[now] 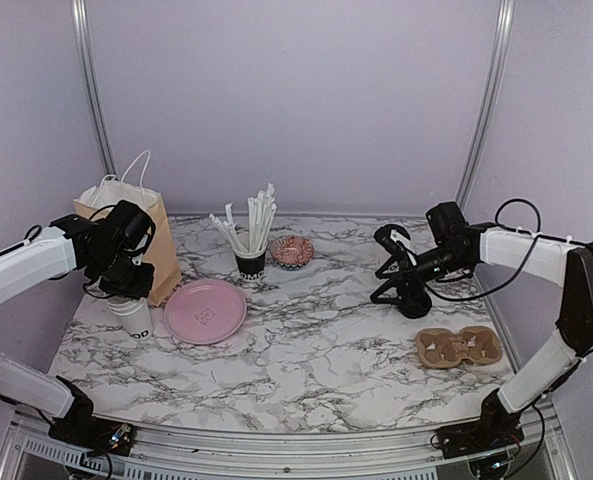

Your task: Pack the takeout coffee

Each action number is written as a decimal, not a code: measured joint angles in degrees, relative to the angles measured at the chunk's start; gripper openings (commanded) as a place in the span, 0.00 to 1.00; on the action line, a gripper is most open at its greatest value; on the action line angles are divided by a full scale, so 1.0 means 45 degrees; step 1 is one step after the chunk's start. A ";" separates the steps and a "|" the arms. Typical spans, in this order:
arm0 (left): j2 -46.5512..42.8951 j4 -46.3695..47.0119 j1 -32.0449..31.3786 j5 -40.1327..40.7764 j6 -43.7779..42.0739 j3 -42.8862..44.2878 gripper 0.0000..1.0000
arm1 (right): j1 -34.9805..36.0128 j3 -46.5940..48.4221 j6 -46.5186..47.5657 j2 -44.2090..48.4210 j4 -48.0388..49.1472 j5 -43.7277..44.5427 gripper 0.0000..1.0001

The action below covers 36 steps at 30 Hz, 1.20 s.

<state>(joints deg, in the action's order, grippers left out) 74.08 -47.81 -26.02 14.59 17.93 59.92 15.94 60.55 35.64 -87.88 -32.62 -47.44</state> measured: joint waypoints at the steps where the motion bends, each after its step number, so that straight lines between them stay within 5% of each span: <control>1: -0.0005 0.0000 0.0000 0.0010 -0.0019 0.0000 0.00 | 0.0000 0.0000 -0.0005 -0.0015 0.0000 0.0005 0.99; 13: -0.0471 -0.1545 -0.0452 0.1753 0.0209 0.1282 0.00 | 0.0010 0.0015 0.0000 -0.0160 -0.0102 -0.0180 0.99; 36: 0.0471 -0.2312 -0.0481 0.1375 0.0782 0.1355 0.00 | 0.0068 0.0015 0.0141 -0.0214 -0.0398 -0.0539 0.99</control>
<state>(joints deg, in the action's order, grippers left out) 76.20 -58.22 -28.18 20.78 21.45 66.02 16.25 60.62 36.27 -88.84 -34.41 -49.87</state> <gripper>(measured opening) 0.016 0.987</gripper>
